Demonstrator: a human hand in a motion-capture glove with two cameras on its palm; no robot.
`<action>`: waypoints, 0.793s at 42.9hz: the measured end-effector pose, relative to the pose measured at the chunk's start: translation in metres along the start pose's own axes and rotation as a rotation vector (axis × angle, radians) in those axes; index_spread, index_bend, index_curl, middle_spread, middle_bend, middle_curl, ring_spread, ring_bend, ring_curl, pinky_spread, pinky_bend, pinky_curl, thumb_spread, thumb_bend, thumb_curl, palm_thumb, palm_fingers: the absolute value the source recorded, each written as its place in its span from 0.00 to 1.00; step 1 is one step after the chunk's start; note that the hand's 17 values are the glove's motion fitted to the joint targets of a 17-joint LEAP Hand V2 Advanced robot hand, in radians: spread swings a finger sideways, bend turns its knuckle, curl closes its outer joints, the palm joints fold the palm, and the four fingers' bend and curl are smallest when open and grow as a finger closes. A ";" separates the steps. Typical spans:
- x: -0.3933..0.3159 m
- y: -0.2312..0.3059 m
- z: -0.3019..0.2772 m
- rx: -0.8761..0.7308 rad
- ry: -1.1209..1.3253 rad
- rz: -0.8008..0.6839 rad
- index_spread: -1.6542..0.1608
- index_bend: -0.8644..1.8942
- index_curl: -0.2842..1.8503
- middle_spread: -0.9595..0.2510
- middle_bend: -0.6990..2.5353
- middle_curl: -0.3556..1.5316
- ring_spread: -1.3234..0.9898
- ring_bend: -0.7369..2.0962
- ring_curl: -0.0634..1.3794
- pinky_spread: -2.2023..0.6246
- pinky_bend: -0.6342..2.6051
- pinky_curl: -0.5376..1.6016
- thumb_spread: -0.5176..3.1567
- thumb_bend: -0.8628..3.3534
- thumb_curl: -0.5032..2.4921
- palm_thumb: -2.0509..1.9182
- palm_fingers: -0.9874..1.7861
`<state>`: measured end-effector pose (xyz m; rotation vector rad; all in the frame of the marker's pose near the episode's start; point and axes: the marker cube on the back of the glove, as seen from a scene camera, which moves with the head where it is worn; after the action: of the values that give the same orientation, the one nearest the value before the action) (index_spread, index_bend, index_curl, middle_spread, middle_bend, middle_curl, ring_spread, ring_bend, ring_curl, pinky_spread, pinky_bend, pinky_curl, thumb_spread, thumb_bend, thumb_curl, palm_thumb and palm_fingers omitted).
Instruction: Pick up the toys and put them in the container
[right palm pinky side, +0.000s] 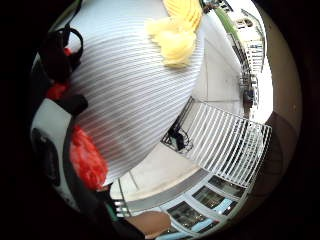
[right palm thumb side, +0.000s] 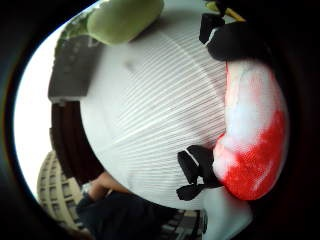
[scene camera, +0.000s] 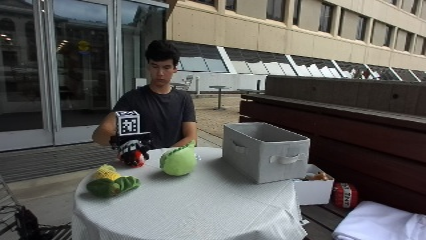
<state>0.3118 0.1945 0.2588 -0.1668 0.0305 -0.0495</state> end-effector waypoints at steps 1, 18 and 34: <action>-0.001 -0.001 -0.001 0.008 -0.007 0.007 0.75 0.38 0.24 0.51 0.35 0.38 0.37 0.64 0.39 0.61 0.48 0.42 0.40 0.27 0.32 0.71 0.77; -0.062 -0.027 -0.119 0.174 -0.011 0.233 0.79 0.50 0.32 0.49 0.44 0.45 0.39 0.63 0.38 0.61 0.47 0.43 0.30 0.27 0.37 0.71 0.78; -0.164 -0.112 -0.326 0.356 -0.023 -0.041 0.76 0.50 0.36 0.43 0.41 0.47 0.39 0.64 0.40 0.62 0.50 0.46 0.27 0.25 0.41 0.70 0.75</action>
<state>0.1320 0.0392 -0.0399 0.1883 -0.0049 -0.0929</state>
